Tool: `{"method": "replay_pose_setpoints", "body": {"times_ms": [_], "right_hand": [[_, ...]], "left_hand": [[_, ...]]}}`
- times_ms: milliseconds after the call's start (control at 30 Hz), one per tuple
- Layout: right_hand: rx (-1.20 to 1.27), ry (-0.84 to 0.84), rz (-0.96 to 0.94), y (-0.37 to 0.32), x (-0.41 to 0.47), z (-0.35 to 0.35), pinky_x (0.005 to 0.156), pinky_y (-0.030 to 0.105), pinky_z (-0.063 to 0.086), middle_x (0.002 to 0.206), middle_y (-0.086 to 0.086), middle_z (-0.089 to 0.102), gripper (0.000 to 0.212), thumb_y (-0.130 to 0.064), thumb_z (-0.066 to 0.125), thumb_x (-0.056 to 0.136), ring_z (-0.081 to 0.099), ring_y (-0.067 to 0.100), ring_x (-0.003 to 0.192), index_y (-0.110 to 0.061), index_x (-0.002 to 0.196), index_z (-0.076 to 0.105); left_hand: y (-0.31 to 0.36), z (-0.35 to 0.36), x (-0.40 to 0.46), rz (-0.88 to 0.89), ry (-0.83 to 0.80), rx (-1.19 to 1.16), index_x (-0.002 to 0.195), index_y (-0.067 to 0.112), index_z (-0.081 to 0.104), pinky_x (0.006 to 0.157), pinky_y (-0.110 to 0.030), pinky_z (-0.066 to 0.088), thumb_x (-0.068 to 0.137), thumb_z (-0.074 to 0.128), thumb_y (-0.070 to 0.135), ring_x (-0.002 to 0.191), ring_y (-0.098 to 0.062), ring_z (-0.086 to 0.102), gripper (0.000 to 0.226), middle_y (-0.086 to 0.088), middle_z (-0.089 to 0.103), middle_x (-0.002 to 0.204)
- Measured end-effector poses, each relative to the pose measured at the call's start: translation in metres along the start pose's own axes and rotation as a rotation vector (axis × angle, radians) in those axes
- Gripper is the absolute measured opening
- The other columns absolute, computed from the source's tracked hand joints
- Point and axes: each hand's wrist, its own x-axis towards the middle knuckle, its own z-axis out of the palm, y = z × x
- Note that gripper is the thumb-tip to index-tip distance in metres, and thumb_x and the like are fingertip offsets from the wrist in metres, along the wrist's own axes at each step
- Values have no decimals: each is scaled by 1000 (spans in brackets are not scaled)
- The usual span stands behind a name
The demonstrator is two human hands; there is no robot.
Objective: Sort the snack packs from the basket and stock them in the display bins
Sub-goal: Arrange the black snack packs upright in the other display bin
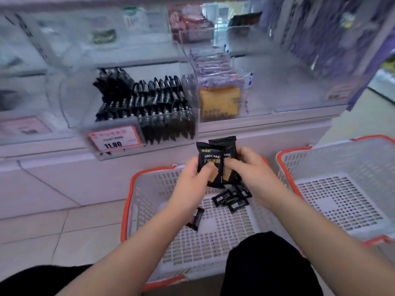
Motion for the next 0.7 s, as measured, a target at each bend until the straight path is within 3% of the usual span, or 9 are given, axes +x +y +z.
{"method": "replay_pose_setpoints", "body": {"times_ms": [100, 167, 200, 267, 333, 400, 533, 633, 700], "right_hand": [[13, -41, -100, -35, -10, 16, 82, 24, 46, 93, -11, 64, 12, -19, 51, 93, 61, 10, 94, -29, 96, 56], [-2, -116, -177, -57, -19, 28, 77, 9, 42, 104, -13, 62, 17, -23, 42, 98, 57, -1, 97, -31, 107, 53], [-22, -161, -221, -66, -23, 35, 83, 7, 39, 115, -12, 59, 21, -26, 37, 99, 53, -5, 106, -34, 115, 48], [-74, -240, -313, -83, -30, 50, 107, 18, 26, 138, -10, 42, 32, -37, 31, 99, 34, -2, 130, -38, 131, 34], [-137, -289, -375, -98, -30, 67, 117, 33, 15, 149, -8, 25, 49, -43, 33, 97, 18, 4, 139, -32, 142, 19], [-235, -289, -409, -111, -24, 81, 119, 39, 12, 151, -5, 17, 63, -31, 45, 95, 12, 7, 141, -25, 147, 10], [-288, -138, -435, -127, 1, 109, 117, 39, 14, 144, 5, 20, 72, -12, 54, 89, 14, 14, 139, -16, 147, 13], [-118, -159, -416, -141, 21, 125, 114, 39, 25, 136, 8, 37, 50, -8, 53, 90, 32, 17, 132, -35, 126, 32], [-48, -224, -367, -148, 40, 131, 106, 35, 39, 124, 1, 53, 39, -11, 54, 91, 48, 14, 120, -42, 108, 39]], "left_hand": [[27, -12, -8, 62, 14, -25, 95, 34, 59, 59, 0, 40, 96, 44, 21, 72, 11, 58, 20, 17, 64, 84], [45, -22, -12, 107, 4, -59, 102, 36, 59, 68, -5, 45, 97, 42, 22, 79, 3, 59, 22, 17, 67, 85], [54, -28, -13, 124, 1, -80, 107, 36, 59, 76, -10, 47, 97, 42, 22, 85, -1, 59, 24, 15, 67, 91], [71, -40, -14, 151, -4, -140, 119, 33, 55, 94, -25, 45, 97, 41, 21, 101, -7, 58, 29, 8, 66, 108], [86, -54, -11, 181, 3, -211, 126, 26, 53, 103, -36, 41, 97, 39, 18, 114, -13, 56, 33, 2, 64, 118], [98, -70, -5, 200, -4, -277, 120, 21, 56, 96, -32, 44, 96, 35, 12, 106, -12, 59, 34, 2, 67, 108], [123, -109, 15, 149, -145, -504, 105, 11, 56, 53, -16, 48, 89, 26, 3, 57, -5, 58, 36, 5, 63, 63], [135, -129, 35, 170, -135, -371, 116, 5, 56, 72, -23, 51, 90, 30, -1, 77, -11, 62, 37, -3, 68, 84], [140, -142, 49, 181, -119, -290, 107, 11, 61, 73, -21, 50, 93, 35, 0, 77, -7, 62, 31, 3, 69, 81]]}}
